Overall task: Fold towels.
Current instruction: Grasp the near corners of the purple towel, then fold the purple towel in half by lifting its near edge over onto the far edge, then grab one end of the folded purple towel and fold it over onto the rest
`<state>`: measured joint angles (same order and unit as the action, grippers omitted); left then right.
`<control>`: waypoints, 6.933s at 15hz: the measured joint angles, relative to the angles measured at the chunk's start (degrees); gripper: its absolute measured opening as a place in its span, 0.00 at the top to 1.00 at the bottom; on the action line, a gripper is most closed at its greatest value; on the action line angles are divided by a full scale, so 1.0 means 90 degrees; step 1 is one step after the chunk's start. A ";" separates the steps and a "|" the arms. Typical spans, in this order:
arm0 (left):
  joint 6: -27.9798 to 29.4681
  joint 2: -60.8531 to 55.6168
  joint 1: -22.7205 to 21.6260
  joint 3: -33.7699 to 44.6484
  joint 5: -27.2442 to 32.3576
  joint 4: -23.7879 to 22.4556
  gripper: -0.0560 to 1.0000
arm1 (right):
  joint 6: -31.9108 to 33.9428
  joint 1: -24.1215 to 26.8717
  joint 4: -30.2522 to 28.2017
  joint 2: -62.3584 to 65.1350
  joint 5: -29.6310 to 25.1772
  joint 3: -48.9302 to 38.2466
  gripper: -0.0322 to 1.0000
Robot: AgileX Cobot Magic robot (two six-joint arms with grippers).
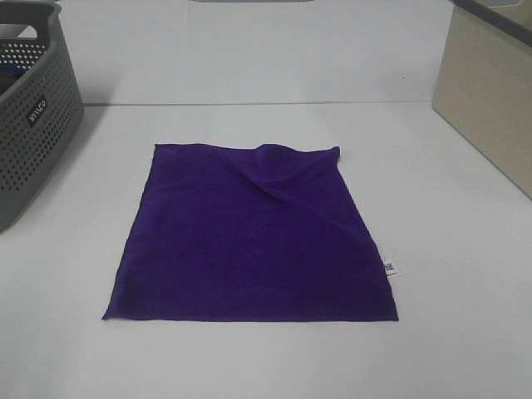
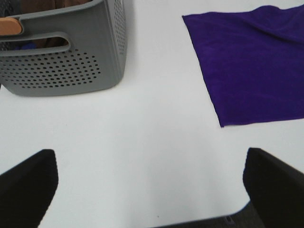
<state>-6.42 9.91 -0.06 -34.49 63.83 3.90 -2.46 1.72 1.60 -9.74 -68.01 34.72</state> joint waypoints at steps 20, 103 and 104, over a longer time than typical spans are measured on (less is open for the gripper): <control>-0.3985 0.9734 0.0006 -0.0662 -0.2368 0.4660 0.01 | -0.4596 0.1280 0.4768 -0.9104 0.1623 0.1089 0.01; -0.1165 1.2764 0.1757 -0.6398 -0.2426 0.1986 0.58 | -0.1776 -0.1884 0.2527 -1.3388 0.2445 0.7334 0.57; -0.1095 1.2777 0.1757 -0.6398 -0.2406 0.1916 0.41 | -0.1655 -0.1884 0.2432 -1.3388 0.2381 0.7334 0.39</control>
<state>-16.27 124.90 15.76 -92.07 42.17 21.14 -17.36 -15.24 23.49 -130.23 -46.58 100.73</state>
